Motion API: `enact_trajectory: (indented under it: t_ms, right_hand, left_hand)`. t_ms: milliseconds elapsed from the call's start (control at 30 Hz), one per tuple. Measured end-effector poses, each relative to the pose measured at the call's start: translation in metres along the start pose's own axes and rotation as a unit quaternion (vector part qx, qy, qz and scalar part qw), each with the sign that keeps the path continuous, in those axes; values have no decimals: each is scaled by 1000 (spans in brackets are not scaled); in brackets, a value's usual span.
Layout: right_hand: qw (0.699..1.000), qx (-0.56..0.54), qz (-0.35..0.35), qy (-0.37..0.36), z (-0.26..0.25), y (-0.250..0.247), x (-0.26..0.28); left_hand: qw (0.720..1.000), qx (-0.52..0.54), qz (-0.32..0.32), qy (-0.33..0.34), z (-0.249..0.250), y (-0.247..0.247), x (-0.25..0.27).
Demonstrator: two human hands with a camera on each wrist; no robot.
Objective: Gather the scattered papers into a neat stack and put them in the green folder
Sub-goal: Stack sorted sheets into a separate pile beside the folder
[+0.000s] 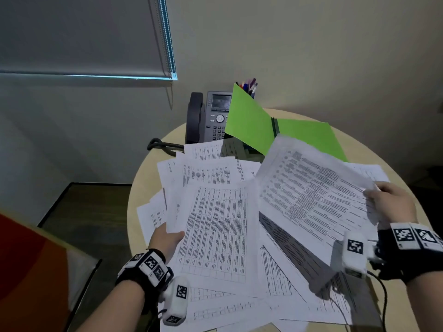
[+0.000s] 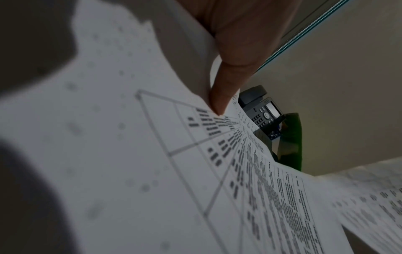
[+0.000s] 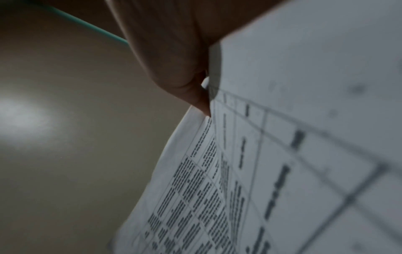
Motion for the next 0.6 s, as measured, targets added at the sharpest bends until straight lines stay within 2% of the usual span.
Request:
enact_trajectory:
  t_ms: [167, 300, 400, 500, 600]
  right_hand:
    - [998, -42, 39, -9, -10, -12, 14]
    - [997, -63, 48, 23, 11, -9, 28]
    - [999, 17, -13, 40, 39, 12, 43]
    - [992, 65, -95, 58, 60, 44, 83]
    - [975, 163, -144, 36, 72, 71, 116]
  left_hand:
    - [1000, 10, -13, 7, -1, 11, 11]
    - [1000, 2, -21, 20, 4, 21, 23]
    - [999, 30, -14, 27, 11, 21, 33]
    - [995, 85, -29, 48, 29, 25, 49]
    - [990, 128, -39, 48, 39, 29, 58]
Point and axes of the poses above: each hand's wrist, its own x-axis away from the middle knuckle, its own y-axis out of the palm, z = x × y, the point moved 9 cm from there along -x, towards the middle knuckle, and after that the axes turned 11 degrees about -x, right-handed, at the moved point
